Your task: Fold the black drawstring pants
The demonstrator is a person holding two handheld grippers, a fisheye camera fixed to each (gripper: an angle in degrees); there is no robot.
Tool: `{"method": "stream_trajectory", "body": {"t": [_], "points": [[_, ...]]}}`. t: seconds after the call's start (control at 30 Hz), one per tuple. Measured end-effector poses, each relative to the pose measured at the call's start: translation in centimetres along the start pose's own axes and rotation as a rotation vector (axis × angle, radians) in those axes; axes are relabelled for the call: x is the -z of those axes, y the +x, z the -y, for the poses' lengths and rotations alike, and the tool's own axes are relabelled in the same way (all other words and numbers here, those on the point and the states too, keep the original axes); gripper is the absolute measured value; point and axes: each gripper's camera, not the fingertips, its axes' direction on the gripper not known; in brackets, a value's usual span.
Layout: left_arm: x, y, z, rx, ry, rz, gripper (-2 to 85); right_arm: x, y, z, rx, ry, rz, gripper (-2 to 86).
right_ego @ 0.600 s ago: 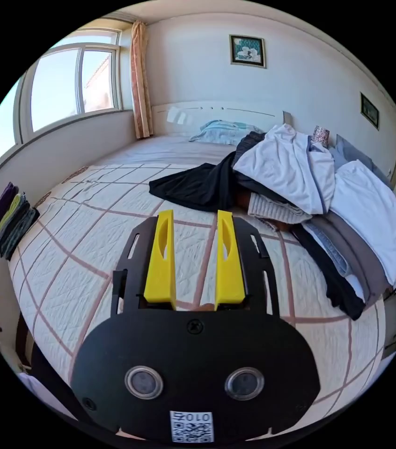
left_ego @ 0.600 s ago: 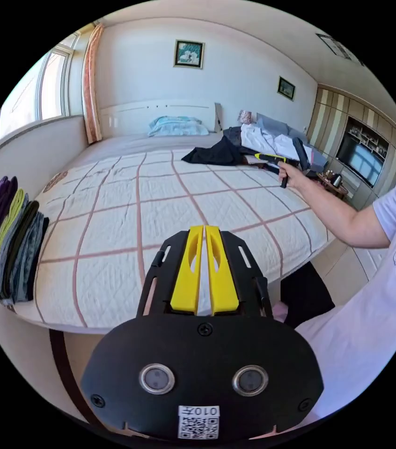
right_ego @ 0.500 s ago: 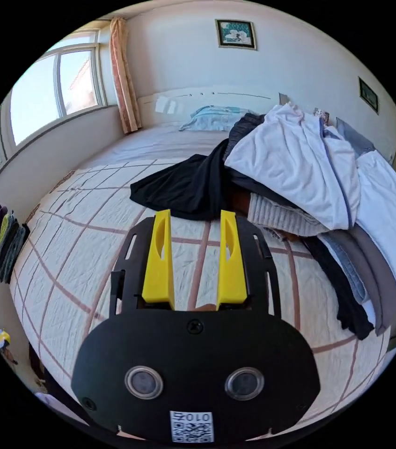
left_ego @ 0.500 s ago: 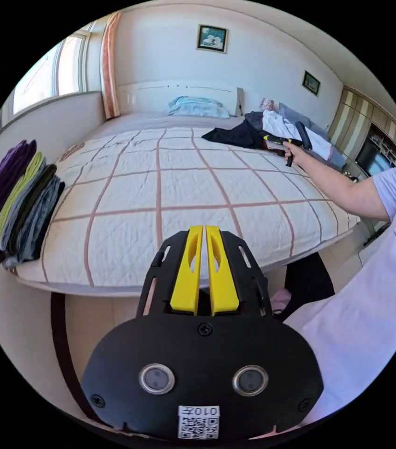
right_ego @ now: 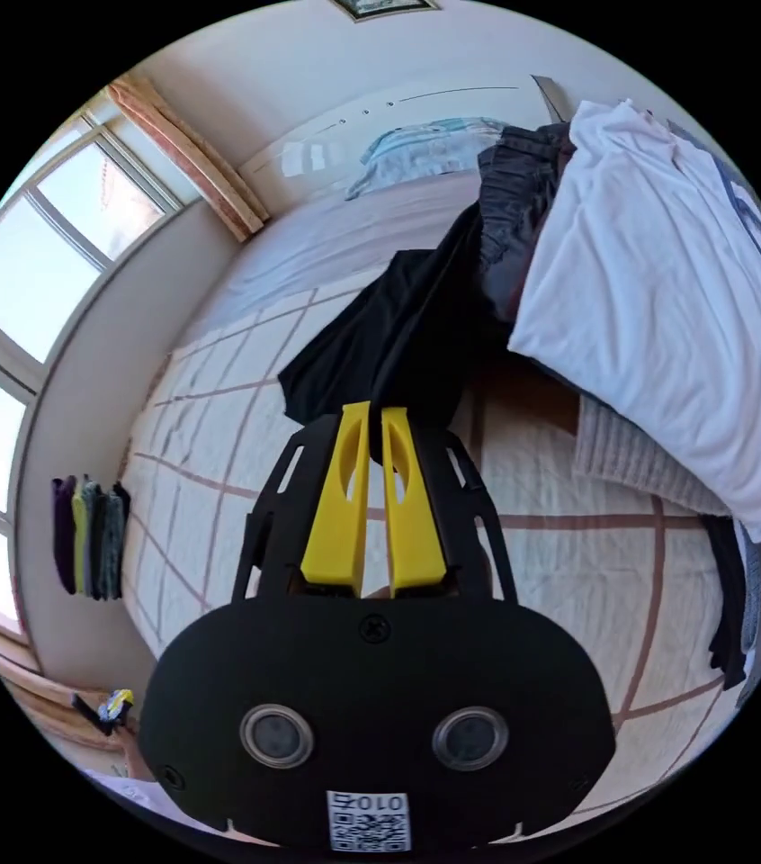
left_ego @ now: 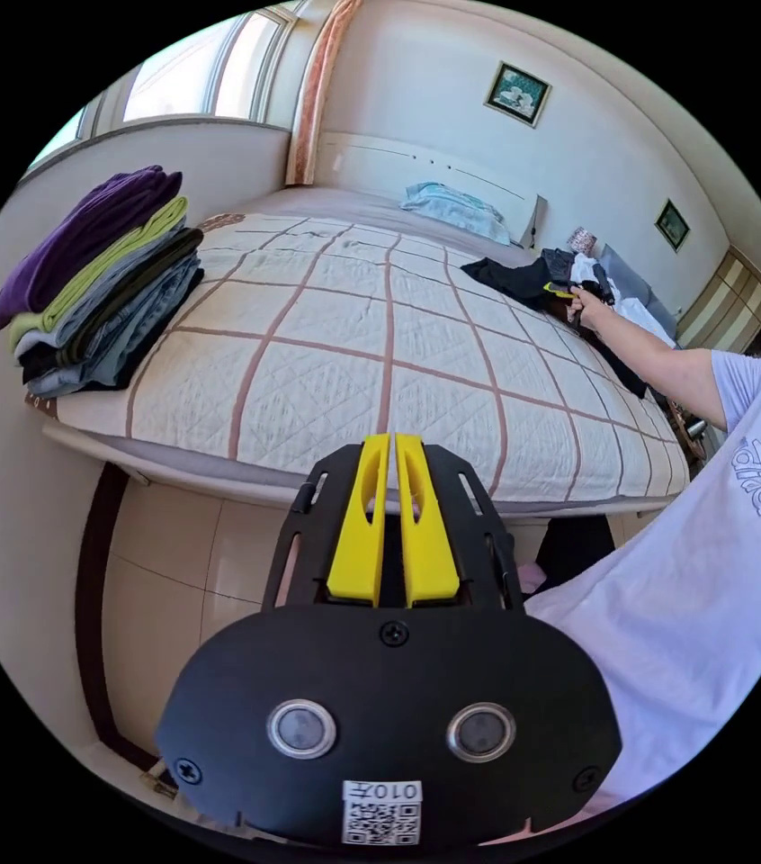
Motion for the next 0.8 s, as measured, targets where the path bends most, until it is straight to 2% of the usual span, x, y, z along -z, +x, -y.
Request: {"method": "stream_trajectory", "body": {"t": [0.13, 0.2, 0.27, 0.33, 0.47, 0.57, 0.63, 0.67, 0.7, 0.8], "points": [[-2.8, 3.3, 2.5, -0.117, 0.057, -0.148, 0.1, 4.8, -2.1, -4.3, 0.098, 0.028, 0.208, 3.6], [-4.0, 5.3, 3.5, -0.173, 0.087, -0.216, 0.2, 7.8, -3.5, -10.8, 0.202, 0.063, 0.406, 3.5], [-5.2, 8.3, 4.4, -0.254, 0.103, -0.293, 0.4, 9.4, -3.9, -16.8, 0.247, 0.108, 0.474, 3.4], [-5.5, 10.4, 4.5, -0.303, 0.128, -0.340, 0.7, 10.1, -2.9, -23.0, 0.233, 0.127, 0.467, 3.4], [-6.3, 13.5, 3.8, -0.349, 0.122, -0.420, 2.6, 7.8, 5.2, -35.4, -0.024, 0.010, 0.395, 4.2], [-6.6, 16.7, 3.5, -0.452, 0.095, -0.368, 6.5, 6.7, 11.6, -41.6, -0.249, 0.044, 0.503, 4.5], [-7.0, 19.7, 3.7, -0.553, 0.072, -0.292, 10.1, 7.0, 13.2, -43.2, -0.291, 0.111, 0.499, 4.7], [-7.5, 21.9, 3.9, -0.628, 0.043, -0.255, 12.7, 7.3, 13.5, -43.5, -0.288, 0.143, 0.426, 4.9], [-7.9, 23.2, 3.9, -0.672, 0.029, -0.244, 13.5, 7.2, 13.6, -43.4, -0.277, 0.153, 0.363, 5.2], [-9.8, 29.5, 2.9, -0.881, -0.002, -0.227, 16.8, 5.7, 14.2, -42.7, -0.226, 0.134, 0.349, 5.5]]}}
